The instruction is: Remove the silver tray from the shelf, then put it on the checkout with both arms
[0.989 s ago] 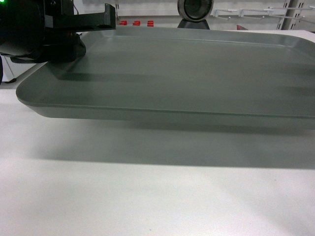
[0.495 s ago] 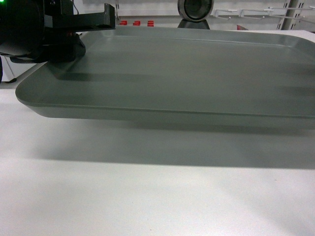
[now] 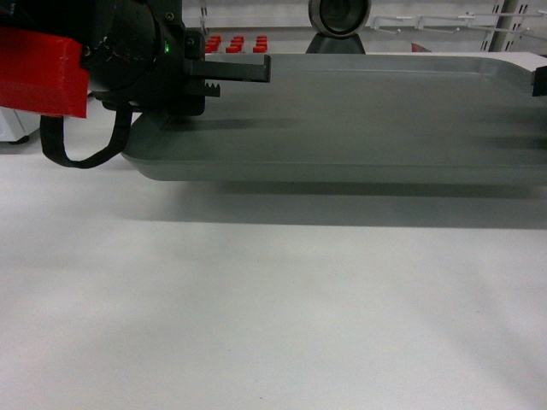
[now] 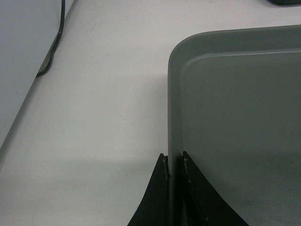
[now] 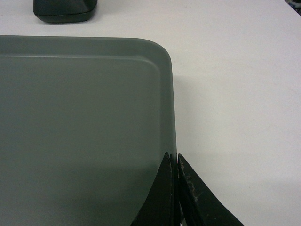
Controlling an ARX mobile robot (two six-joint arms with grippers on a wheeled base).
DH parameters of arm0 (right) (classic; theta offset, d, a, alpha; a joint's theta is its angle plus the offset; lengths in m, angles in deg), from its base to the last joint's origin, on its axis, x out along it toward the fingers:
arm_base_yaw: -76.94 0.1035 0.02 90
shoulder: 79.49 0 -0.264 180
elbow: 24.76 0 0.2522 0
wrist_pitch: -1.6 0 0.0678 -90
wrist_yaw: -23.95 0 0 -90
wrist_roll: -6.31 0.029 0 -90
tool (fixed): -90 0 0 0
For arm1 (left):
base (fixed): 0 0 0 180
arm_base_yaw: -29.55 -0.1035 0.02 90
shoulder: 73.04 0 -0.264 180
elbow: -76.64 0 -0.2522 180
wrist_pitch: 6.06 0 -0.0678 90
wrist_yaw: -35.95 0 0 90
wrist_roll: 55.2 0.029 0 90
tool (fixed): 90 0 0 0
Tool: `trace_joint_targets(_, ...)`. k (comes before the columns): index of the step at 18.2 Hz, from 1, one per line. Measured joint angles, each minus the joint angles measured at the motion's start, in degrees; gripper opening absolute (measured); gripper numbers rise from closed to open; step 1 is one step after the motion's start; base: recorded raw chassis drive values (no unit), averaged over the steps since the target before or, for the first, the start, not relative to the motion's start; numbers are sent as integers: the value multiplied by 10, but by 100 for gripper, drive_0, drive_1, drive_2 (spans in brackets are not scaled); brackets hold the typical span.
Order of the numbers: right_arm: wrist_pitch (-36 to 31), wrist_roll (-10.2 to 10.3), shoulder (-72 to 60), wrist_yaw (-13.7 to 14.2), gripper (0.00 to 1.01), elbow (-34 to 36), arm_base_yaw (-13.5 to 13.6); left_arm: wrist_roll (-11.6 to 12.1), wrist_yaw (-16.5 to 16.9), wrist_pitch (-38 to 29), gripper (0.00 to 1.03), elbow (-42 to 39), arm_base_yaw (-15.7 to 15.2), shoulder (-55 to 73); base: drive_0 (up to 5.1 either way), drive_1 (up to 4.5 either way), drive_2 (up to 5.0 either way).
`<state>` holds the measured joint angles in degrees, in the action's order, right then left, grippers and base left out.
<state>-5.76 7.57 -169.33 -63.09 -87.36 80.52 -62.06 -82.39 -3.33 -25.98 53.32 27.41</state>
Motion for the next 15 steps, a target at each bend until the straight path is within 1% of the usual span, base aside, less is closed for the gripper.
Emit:
trace_joint_targets(1,0,-10,-14,0,2,-16,-3,0,-3,-2,3,12,0,15,0,0,0)
trace_joint_targets(3,1,-19,-40,-2,2,-40,-7,1,-11,2,3,27,0,35,0,0,0)
trace_joint_targets(6,9,-19,-66,-4,2,-46,-10,2,-17,7,3,32,4,49,0,0,0)
trace_joint_targets(9,6,-20,-76,-4,2,-46,-10,7,-23,9,3,32,4,53,0,0,0)
trace_joint_targets(13,10,-19,-81,4,2,-46,-10,16,-28,-3,4,32,6,59,0,0,0)
trace_joint_targets(14,9,-19,-81,6,9,-45,-9,34,-41,-7,15,32,8,61,0,0,0)
trace_joint_targets(15,6,-19,-81,14,24,-45,-10,59,-53,-19,30,32,8,64,0,0,0)
